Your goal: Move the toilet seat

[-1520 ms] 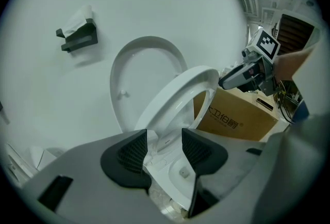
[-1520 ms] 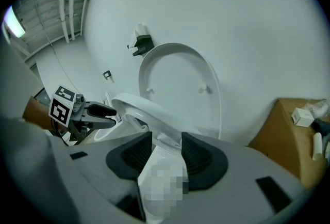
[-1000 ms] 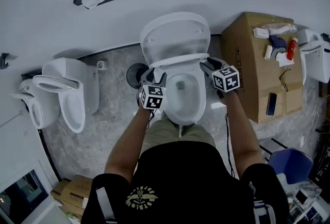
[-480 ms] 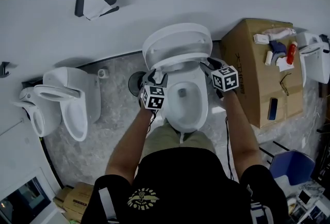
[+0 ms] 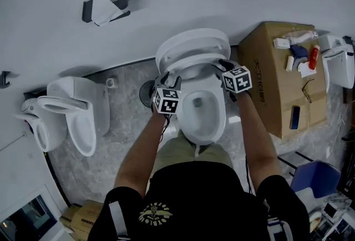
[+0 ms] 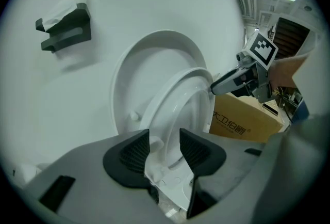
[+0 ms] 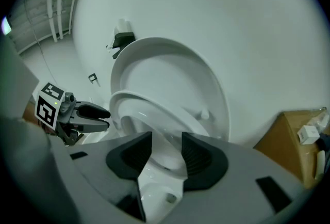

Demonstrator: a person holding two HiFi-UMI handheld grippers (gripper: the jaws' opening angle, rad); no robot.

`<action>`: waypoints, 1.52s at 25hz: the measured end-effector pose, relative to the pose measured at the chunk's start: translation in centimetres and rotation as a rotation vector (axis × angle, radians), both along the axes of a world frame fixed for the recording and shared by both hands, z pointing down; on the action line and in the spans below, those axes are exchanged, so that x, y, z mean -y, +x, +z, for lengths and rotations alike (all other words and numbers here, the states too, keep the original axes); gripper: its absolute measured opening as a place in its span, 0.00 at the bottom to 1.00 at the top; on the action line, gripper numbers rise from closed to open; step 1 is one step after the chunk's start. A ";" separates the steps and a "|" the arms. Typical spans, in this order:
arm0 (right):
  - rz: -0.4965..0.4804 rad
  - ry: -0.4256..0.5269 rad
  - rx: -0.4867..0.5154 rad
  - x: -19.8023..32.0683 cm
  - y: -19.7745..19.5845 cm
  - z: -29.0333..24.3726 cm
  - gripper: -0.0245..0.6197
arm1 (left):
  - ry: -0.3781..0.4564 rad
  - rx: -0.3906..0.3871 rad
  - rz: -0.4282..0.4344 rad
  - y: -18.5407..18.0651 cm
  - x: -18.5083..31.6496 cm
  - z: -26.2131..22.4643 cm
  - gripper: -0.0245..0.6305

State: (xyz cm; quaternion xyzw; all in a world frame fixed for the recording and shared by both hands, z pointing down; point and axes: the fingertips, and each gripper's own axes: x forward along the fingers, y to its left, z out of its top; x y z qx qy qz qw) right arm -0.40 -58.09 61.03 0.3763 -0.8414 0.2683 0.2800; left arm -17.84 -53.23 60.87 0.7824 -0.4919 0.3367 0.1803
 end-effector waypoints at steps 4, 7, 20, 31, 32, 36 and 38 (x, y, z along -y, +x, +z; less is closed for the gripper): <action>0.001 0.023 -0.011 -0.8 -0.6 -0.9 0.35 | 0.014 -0.003 -0.017 -0.6 0.1 0.0 0.31; 0.004 0.039 -0.002 -2.3 0.3 -2.1 0.35 | 0.015 -0.011 -0.032 -0.7 0.3 0.0 0.31; 0.078 0.306 0.040 -10.4 7.1 -12.0 0.16 | 0.233 -0.097 -0.018 3.0 -3.6 -8.7 0.23; 0.020 0.556 0.067 -15.0 8.9 -21.9 0.08 | 0.492 -0.158 -0.089 6.3 -12.1 -21.0 0.07; 0.012 0.568 0.068 -15.5 9.0 -22.7 0.08 | 0.514 -0.166 -0.094 6.5 -12.9 -22.2 0.07; -0.017 0.595 0.074 -17.6 10.0 -24.7 0.08 | 0.597 -0.165 -0.114 7.2 -15.8 -26.6 0.07; -0.031 0.599 0.085 -18.9 10.3 -25.4 0.08 | 0.621 -0.166 -0.125 7.7 -17.2 -28.3 0.07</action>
